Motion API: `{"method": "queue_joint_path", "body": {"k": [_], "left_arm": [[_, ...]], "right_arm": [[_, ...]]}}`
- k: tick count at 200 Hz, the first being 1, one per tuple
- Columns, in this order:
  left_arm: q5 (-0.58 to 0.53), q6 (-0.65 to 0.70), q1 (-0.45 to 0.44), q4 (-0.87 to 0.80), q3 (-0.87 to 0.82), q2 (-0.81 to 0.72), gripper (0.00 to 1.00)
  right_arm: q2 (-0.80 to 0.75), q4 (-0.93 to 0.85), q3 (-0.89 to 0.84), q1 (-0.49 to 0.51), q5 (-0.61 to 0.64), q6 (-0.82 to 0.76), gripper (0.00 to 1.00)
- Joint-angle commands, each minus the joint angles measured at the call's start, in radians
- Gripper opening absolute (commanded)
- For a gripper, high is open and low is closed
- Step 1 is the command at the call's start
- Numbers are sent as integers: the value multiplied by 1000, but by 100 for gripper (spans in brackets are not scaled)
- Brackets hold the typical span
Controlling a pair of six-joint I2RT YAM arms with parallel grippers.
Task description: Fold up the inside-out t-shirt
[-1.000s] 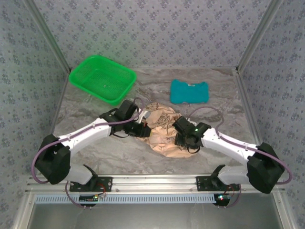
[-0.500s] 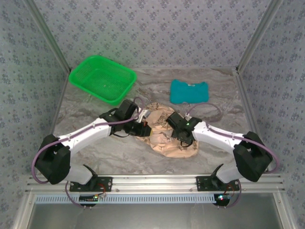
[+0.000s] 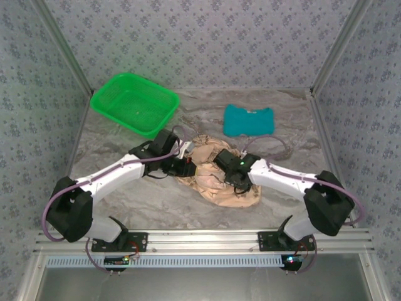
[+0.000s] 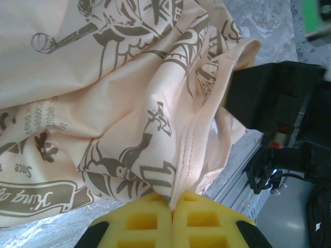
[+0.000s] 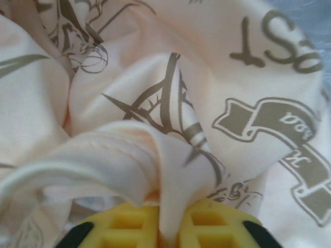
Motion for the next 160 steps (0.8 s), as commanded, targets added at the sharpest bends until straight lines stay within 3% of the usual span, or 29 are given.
{"method": "queue_joint_path", "body": {"k": [1, 25, 58, 72, 92, 124, 160], "left_arm": [[-15, -7, 4, -4, 6, 11, 0], [-20, -21, 5, 14, 7, 30, 0], [-32, -84, -1, 131, -54, 59, 0], [-43, -90, -5, 155, -76, 82, 0], [-60, -71, -28, 156, -73, 120, 0], [-44, -77, -94, 197, -67, 171, 0], [-26, -75, -126, 198, -40, 187, 0]], "right_arm": [[-90, -134, 36, -3, 5, -28, 8], [-193, -205, 18, -5, -26, -95, 8], [-374, -79, -184, 18, -90, -237, 7], [-478, 13, -328, 19, -143, -278, 25], [-591, -48, -428, -7, -161, -191, 35], [-622, -158, -337, -13, -154, -99, 46], [-489, -238, -187, 46, -127, 45, 51]]}}
